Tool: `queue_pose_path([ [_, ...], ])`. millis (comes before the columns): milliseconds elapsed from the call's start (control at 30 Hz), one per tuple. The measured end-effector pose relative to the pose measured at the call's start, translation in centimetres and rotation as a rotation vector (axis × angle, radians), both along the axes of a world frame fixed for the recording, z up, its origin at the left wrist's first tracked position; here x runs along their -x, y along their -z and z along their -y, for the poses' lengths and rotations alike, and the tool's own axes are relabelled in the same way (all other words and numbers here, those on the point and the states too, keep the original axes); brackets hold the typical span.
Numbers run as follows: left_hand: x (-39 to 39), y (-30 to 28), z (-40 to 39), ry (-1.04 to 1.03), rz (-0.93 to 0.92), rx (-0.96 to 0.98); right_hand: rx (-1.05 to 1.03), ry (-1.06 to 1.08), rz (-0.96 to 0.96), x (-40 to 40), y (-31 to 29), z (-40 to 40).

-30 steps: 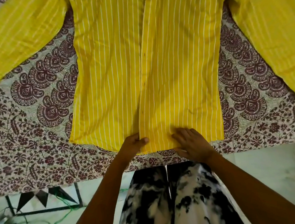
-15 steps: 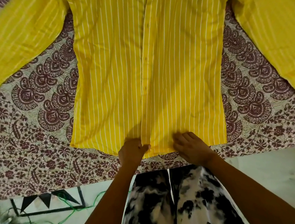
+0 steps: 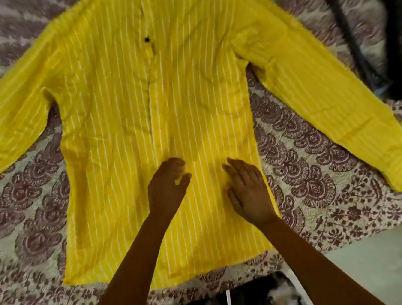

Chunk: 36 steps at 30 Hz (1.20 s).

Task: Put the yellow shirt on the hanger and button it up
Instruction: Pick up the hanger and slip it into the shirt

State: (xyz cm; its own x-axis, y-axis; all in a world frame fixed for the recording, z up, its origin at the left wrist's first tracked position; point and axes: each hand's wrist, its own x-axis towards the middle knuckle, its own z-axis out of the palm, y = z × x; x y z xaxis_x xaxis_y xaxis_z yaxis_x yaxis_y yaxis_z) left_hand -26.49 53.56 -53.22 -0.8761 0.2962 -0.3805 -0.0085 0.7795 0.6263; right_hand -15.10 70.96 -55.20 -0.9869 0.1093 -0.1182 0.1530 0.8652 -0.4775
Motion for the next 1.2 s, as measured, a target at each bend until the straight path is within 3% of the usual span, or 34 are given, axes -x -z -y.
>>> queue_pose_path([
  [233,7.7,0.3,-14.0,0.228,-0.205,-0.112,-0.042,0.33,-0.123,6.3,0.3,-11.6],
  [467,11.6,-1.5,-30.1,0.36,-0.226,-0.14,-0.151,0.589,-0.151,8.5,-1.0,-27.1],
  [633,14.6,-1.3,-41.1,0.46,-0.298,-0.129,-0.23,0.853,-0.056,9.2,-0.3,-35.6],
  [733,15.8,-0.9,-46.0,0.518,-0.35,-0.091,-0.276,0.905,0.07,9.8,0.3,-38.5],
  [900,16.5,-0.3,-51.3,0.611,-0.419,-0.044,-0.232,0.975,0.305,10.5,0.5,-40.8],
  [1200,17.4,-2.1,-50.6,0.533,-0.492,0.043,-0.066,0.997,0.246,9.6,-1.5,-40.4],
])
